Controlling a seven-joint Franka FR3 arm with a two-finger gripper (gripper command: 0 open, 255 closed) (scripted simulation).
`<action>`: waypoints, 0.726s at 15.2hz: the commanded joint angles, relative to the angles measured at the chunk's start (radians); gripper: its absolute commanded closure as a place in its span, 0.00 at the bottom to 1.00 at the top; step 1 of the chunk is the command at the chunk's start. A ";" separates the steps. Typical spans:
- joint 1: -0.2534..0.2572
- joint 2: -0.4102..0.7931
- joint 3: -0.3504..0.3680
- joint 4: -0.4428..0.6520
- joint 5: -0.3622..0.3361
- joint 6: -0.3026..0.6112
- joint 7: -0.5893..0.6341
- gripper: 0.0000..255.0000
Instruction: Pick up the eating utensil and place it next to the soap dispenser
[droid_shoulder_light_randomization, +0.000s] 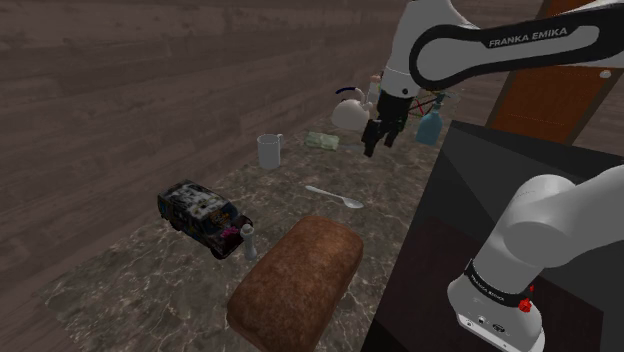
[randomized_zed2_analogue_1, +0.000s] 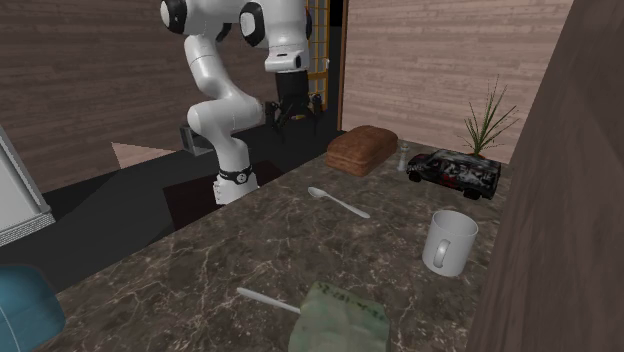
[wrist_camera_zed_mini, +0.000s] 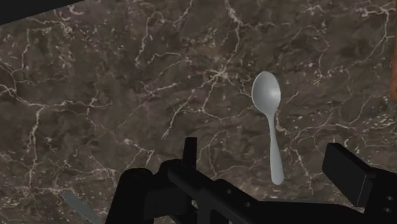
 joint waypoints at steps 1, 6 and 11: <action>0.012 0.043 0.003 -0.038 0.018 0.105 -0.008 0.00; 0.048 0.182 0.017 -0.085 0.068 0.341 -0.028 0.00; 0.091 0.362 0.028 -0.084 0.127 0.572 -0.064 0.00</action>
